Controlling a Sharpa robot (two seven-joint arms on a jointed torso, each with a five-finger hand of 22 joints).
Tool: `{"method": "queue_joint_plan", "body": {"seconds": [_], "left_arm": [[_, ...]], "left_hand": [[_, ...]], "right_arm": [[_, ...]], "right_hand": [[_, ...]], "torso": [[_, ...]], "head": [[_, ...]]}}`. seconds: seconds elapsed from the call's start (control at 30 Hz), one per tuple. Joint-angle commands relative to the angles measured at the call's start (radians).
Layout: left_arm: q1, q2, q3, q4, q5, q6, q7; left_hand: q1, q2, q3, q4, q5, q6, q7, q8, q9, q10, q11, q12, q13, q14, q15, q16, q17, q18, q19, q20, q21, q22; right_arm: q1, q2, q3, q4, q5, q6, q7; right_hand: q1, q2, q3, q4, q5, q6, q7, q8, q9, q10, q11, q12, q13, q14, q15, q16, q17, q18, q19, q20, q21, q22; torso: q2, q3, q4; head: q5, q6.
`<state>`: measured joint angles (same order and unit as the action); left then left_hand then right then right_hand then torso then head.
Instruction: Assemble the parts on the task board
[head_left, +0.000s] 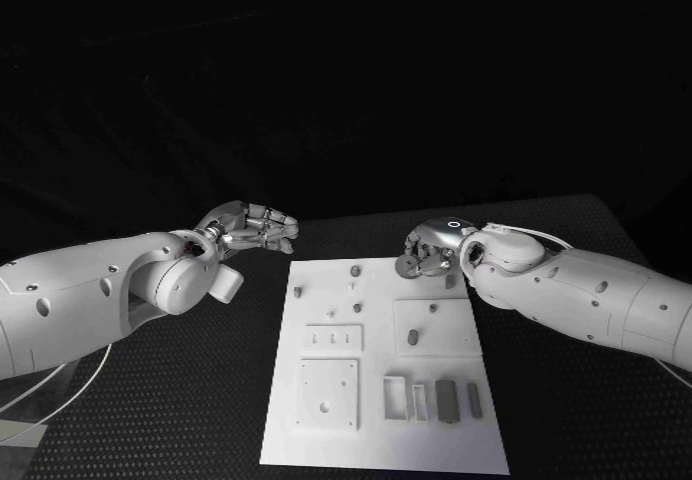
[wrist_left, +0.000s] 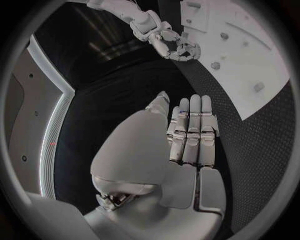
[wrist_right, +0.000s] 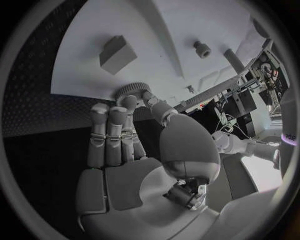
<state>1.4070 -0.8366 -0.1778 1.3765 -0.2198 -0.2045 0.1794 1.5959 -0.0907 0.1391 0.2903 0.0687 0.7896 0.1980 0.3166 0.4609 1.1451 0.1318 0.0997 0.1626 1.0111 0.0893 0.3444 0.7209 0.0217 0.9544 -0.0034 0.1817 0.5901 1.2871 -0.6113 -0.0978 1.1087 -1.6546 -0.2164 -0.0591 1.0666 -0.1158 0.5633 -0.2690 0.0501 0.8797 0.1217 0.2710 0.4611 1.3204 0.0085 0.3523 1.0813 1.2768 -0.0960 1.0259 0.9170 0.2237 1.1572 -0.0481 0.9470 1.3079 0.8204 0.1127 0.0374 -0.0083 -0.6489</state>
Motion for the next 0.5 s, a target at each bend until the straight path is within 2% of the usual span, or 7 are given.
{"method": "queue_joint_plan", "body": {"seconds": [0.03,0.5], "left_arm": [[0.001,0.000,0.001,0.001,0.001,0.013,0.008],[0.001,0.000,0.000,0.000,0.001,0.013,0.007]], "left_hand": [[-0.003,-0.003,0.006,-0.002,-0.003,0.007,0.001,-0.005,-0.001,0.007,0.000,-0.004,0.001,0.003,0.002,-0.006,0.002,0.000,0.001,-0.005,-0.004,-0.002],[-0.003,-0.003,0.006,-0.002,-0.003,0.007,0.001,-0.005,-0.001,0.007,0.000,-0.005,0.002,0.004,0.002,-0.007,0.003,0.000,0.002,-0.005,-0.005,-0.002]], "right_arm": [[-0.018,-0.005,-0.012,-0.003,-0.056,0.053,-0.011],[-0.033,-0.004,-0.016,-0.009,-0.052,0.084,0.001]], "right_hand": [[0.011,0.001,0.000,-0.010,0.004,0.007,-0.001,0.007,0.002,0.008,-0.002,-0.007,0.002,0.004,-0.006,0.006,0.002,0.038,-0.006,0.001,0.007,0.020],[0.009,-0.019,-0.003,-0.018,0.004,0.006,0.003,0.004,-0.002,0.008,0.001,-0.014,0.007,0.001,-0.003,0.005,0.002,0.038,-0.009,0.003,0.008,0.018]], "torso": [[-0.001,0.0007,-0.0005],[0.000,0.0010,0.0006]], "head": [[0.001,-0.002],[-0.001,-0.006]]}}
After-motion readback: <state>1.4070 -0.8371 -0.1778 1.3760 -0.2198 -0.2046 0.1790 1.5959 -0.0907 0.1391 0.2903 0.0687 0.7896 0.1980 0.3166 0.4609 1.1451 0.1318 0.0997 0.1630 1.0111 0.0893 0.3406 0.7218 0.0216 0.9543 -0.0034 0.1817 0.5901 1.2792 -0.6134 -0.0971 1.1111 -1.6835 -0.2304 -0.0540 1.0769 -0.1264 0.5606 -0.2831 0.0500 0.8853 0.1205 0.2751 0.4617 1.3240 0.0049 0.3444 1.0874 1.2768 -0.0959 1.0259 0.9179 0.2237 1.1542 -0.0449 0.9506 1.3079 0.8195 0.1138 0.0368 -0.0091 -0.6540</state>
